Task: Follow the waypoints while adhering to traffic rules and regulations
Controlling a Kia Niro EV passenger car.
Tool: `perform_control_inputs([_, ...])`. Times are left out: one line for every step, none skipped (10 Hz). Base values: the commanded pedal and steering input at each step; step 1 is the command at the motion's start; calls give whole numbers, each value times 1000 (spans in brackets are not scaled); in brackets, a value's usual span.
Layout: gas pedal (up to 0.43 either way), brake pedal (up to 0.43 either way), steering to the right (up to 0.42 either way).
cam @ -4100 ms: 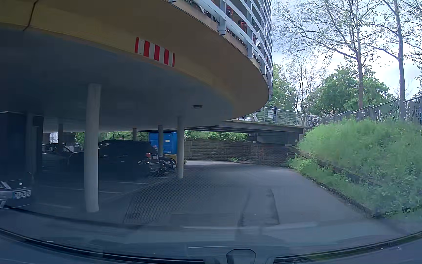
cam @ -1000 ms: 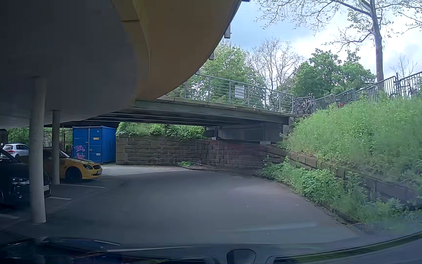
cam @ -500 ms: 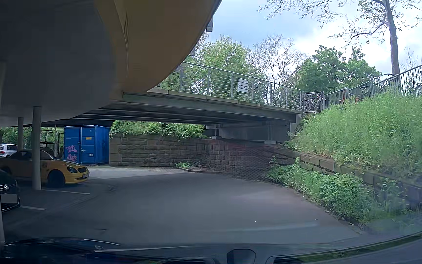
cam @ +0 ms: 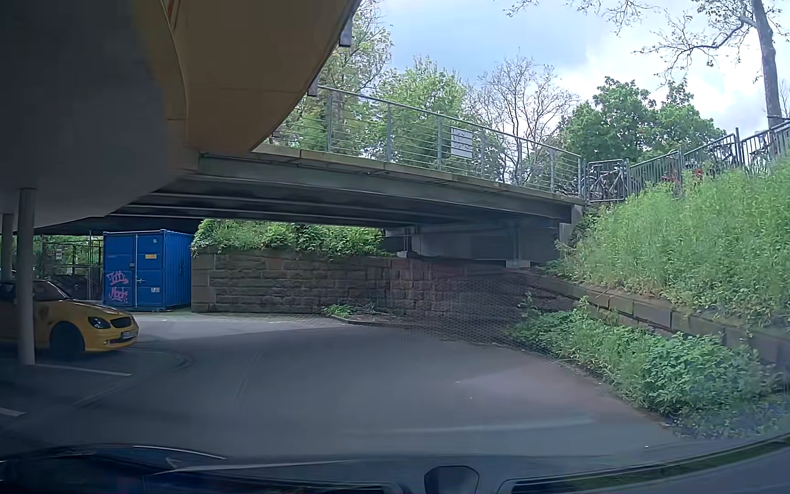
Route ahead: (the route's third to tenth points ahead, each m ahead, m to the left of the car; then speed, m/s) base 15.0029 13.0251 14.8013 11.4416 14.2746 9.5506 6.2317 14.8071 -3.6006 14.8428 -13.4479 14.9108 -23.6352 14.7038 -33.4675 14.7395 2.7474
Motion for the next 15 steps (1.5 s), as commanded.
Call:
perform_control_inputs([0,0,-9])
perform_control_inputs([0,0,-9])
perform_control_inputs([0,0,-6])
perform_control_inputs([0,0,-6])
perform_control_inputs([0,0,-6])
perform_control_inputs([0,0,-6])
perform_control_inputs([0,0,-5])
perform_control_inputs([0,0,-5])
perform_control_inputs([0,0,-6])
perform_control_inputs([0,0,-6])
perform_control_inputs([0,0,-5])
perform_control_inputs([0,0,-6])
perform_control_inputs([0,0,-8])
perform_control_inputs([0,0,-10])
perform_control_inputs([0,0,-14])
